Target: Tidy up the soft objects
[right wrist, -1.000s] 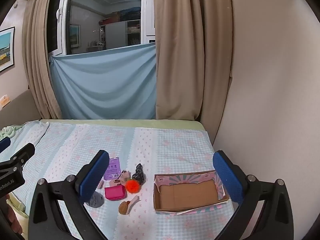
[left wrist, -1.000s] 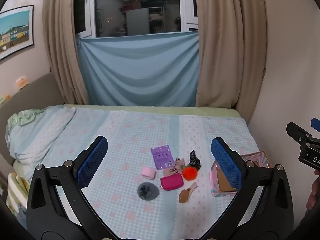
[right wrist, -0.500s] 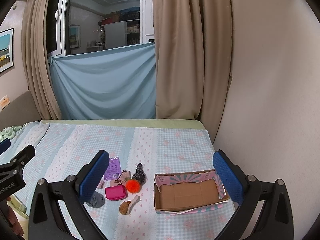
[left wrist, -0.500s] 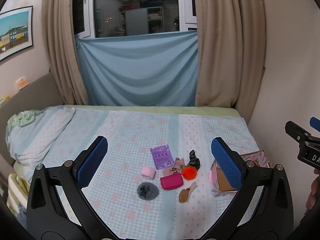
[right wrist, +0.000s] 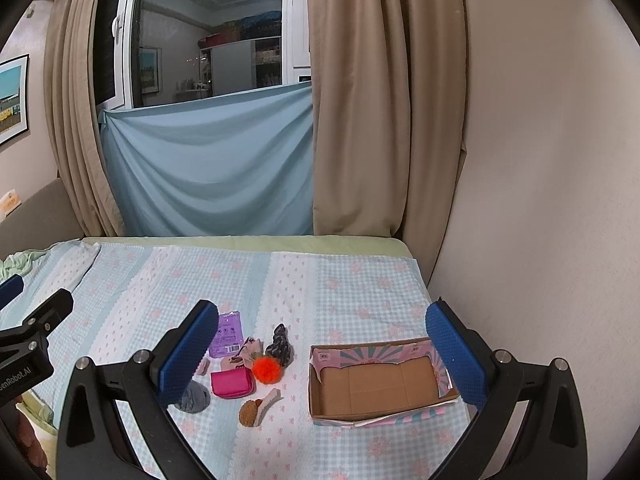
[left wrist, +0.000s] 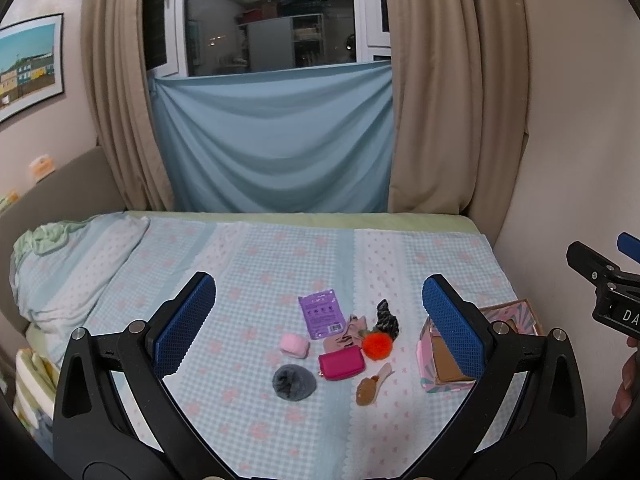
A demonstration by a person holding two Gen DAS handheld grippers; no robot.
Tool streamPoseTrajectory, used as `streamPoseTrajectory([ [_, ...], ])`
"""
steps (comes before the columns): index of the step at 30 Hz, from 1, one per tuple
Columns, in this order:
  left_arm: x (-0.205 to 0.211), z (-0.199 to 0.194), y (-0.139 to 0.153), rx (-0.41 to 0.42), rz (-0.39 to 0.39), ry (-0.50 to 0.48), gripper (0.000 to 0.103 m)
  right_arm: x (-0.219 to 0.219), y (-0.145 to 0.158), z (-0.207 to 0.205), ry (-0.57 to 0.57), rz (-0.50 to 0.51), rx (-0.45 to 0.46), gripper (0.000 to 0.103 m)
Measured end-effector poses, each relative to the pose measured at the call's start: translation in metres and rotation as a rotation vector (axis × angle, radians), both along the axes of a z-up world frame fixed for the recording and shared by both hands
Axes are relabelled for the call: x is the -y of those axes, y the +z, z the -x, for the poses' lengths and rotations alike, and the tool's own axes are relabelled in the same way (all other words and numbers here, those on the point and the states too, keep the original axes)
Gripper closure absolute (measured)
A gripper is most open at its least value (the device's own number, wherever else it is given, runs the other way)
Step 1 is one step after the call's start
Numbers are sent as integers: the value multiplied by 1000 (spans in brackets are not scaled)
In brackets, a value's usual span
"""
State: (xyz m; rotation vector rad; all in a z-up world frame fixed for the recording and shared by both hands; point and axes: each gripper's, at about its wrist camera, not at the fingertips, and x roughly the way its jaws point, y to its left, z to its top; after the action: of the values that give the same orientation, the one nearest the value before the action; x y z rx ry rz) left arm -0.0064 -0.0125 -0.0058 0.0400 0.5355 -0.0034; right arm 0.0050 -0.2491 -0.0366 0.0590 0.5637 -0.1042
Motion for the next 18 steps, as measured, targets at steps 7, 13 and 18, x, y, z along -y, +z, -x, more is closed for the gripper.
streamPoseTrajectory([
  [7, -2, 1, 0, 8, -12, 11, 1, 0, 0, 0, 0, -1, 0, 0],
  [13, -1, 0, 0, 4, -1, 9, 1, 1, -1, -1, -2, -2, -6, 0],
  [18, -3, -1, 1, -2, 20, -10, 1, -1, 0, -1, -7, 0, -9, 0],
])
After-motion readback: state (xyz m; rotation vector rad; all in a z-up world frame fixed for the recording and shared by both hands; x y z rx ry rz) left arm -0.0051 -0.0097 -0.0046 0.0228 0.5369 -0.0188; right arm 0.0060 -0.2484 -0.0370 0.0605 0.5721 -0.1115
